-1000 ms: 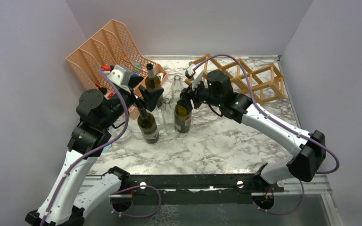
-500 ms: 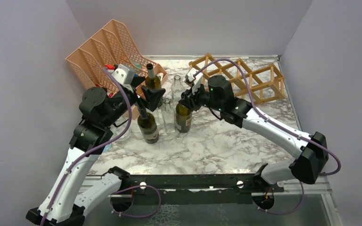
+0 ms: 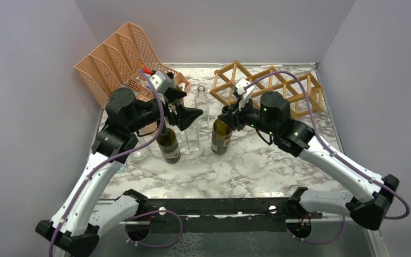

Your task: Put the wine bottle on the wine rack

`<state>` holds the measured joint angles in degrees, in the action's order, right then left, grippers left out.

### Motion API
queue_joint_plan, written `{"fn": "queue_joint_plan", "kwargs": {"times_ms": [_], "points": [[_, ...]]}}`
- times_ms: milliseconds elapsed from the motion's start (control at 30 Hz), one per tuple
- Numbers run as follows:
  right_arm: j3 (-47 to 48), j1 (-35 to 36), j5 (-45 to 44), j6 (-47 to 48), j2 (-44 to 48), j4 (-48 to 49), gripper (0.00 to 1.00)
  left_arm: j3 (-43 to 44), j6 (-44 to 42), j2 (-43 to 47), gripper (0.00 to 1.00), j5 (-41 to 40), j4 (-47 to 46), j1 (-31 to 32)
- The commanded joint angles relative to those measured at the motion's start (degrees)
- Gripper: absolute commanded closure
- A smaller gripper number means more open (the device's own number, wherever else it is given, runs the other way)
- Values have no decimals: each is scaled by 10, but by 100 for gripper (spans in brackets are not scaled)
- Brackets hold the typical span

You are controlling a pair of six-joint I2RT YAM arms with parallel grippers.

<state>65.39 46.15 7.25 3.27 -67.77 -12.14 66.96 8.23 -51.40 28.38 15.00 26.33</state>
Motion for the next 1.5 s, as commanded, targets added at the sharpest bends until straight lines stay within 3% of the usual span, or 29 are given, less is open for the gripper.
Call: {"fn": "queue_joint_plan", "kwargs": {"times_ms": [0,200,333,533,733,967,1233,1467], "points": [[-2,3,-72,-51,73,8,99,-21,48,-40,1,113,-74,12],[0,3,-169,-108,138,-19,99,-73,65,-64,1,50,-181,95],[20,3,-223,-167,158,-47,99,-105,32,-95,1,-29,-236,177],[58,3,-256,-218,168,-82,99,-166,-29,-140,1,-156,-345,262],[77,3,-273,-247,171,-90,99,-183,-76,-196,1,-191,-398,311],[81,3,-265,-266,173,-85,99,-195,-75,-234,1,-273,-453,322],[79,3,-269,-277,178,-89,99,-208,-74,-263,1,-275,-479,322],[75,3,-271,-289,186,-101,99,-230,-89,-268,13,-270,-517,322]]}}
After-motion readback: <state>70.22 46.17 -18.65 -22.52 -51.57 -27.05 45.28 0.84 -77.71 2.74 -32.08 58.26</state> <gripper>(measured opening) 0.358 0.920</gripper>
